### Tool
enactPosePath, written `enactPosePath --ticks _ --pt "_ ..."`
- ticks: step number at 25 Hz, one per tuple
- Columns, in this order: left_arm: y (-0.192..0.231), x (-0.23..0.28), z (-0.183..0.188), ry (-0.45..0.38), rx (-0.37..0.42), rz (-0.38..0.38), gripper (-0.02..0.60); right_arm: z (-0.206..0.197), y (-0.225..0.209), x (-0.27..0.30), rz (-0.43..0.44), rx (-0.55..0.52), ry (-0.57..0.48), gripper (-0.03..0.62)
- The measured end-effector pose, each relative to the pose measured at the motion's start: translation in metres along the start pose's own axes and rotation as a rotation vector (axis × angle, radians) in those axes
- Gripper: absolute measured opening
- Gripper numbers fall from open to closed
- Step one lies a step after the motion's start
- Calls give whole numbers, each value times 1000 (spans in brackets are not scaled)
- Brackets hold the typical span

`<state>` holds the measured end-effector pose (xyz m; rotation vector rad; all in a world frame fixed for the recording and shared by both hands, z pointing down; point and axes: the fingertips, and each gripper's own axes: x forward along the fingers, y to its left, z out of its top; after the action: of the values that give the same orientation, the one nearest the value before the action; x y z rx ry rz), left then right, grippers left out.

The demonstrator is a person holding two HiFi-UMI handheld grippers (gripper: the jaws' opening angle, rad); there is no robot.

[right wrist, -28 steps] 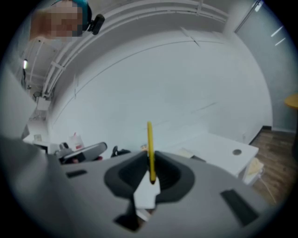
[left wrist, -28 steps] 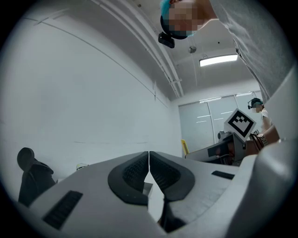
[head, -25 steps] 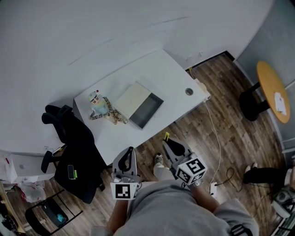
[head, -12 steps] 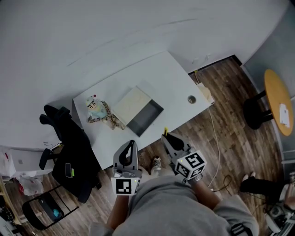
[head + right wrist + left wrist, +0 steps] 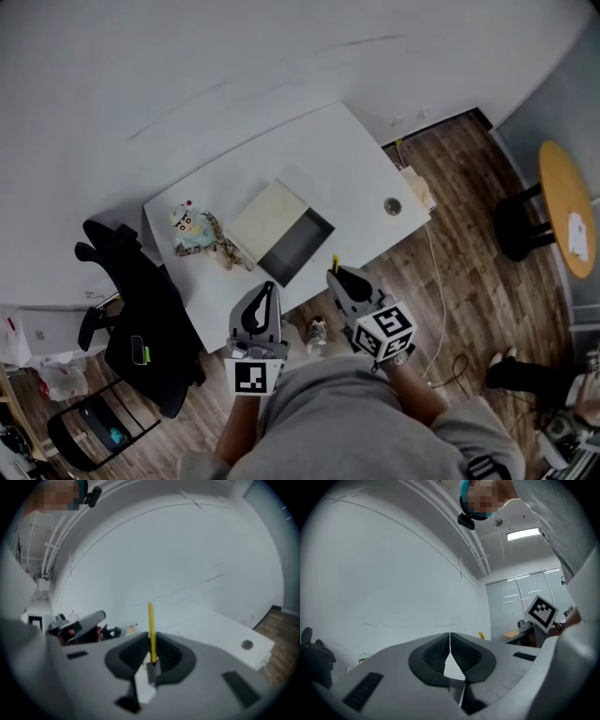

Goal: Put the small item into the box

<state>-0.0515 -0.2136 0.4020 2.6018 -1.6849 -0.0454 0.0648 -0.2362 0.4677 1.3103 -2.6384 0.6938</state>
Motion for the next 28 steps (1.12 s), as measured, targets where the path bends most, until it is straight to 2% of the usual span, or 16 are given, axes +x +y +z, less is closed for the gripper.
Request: enactPosePath --ticks 14,28 --pt "34 42 -24 84 -22 -135 37 -13 -19 58 -118 65 85 67" --pt "62 76 -43 105 -28 -231 37 -66 -42 108 -260 163 220 67"
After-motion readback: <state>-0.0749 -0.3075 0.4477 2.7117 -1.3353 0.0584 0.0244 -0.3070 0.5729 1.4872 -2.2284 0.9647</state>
